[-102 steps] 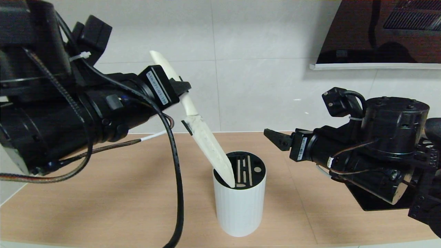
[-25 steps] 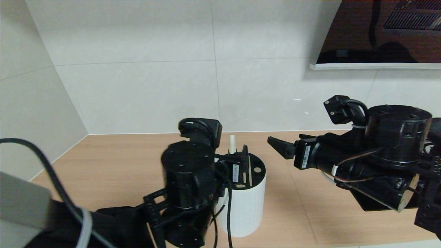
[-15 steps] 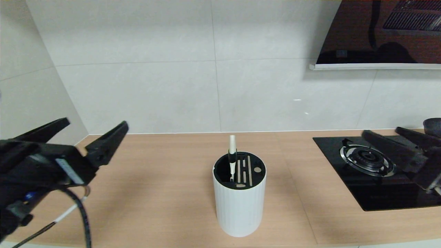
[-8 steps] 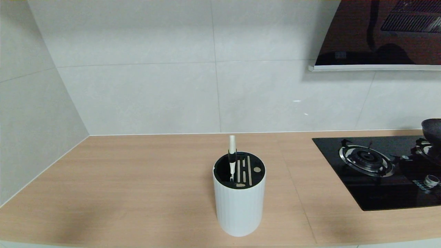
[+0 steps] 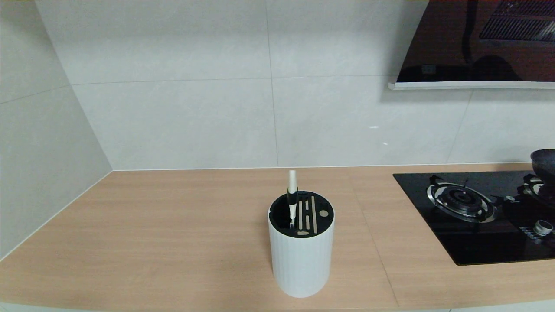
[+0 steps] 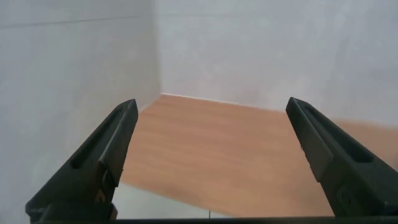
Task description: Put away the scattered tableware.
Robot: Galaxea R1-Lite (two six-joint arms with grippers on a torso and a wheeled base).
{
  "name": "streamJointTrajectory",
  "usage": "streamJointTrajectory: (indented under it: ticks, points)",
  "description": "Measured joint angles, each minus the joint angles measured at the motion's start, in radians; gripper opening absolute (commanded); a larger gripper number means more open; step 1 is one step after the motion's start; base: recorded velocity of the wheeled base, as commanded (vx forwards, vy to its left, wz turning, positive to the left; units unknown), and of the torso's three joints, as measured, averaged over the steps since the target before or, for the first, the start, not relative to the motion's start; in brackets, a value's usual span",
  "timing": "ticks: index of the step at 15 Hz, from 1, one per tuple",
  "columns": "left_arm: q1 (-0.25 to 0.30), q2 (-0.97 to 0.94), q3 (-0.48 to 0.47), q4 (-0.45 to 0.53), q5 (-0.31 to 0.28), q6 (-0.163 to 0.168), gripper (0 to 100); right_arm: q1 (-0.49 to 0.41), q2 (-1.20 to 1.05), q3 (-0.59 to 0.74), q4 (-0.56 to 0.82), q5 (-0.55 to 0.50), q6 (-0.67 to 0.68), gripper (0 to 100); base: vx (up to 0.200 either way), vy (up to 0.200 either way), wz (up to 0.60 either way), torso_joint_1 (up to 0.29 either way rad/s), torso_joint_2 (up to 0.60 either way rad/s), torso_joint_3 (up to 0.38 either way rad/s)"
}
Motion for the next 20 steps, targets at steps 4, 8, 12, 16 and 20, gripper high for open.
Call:
streamJointTrajectory:
  ticks: [4,8,12,16,20]
  points:
    - [0.051,-0.077,0.119,0.057,-0.039,-0.033,100,-0.027,-0.058,0.127,0.01,0.008,-0.026,100,0.0,0.0,0.0,0.0,0.0,0.0]
    - [0.057,-0.096,0.278,0.024,-0.12,-0.063,100,-0.027,-0.071,0.301,-0.01,0.029,-0.055,100,0.0,0.0,0.0,0.0,0.0,0.0]
    - [0.057,-0.099,0.421,-0.124,-0.215,-0.072,100,-0.027,-0.073,0.355,-0.014,0.093,-0.048,100,0.0,0.0,0.0,0.0,0.0,0.0]
    - [0.057,-0.099,0.45,-0.126,-0.332,-0.113,100,-0.027,-0.073,0.357,0.013,0.127,-0.017,100,0.0,0.0,0.0,0.0,0.0,0.0]
    - [0.055,-0.096,0.453,-0.09,-0.461,-0.008,100,-0.027,-0.073,0.358,0.017,0.129,-0.016,100,0.0,0.0,0.0,0.0,0.0,0.0]
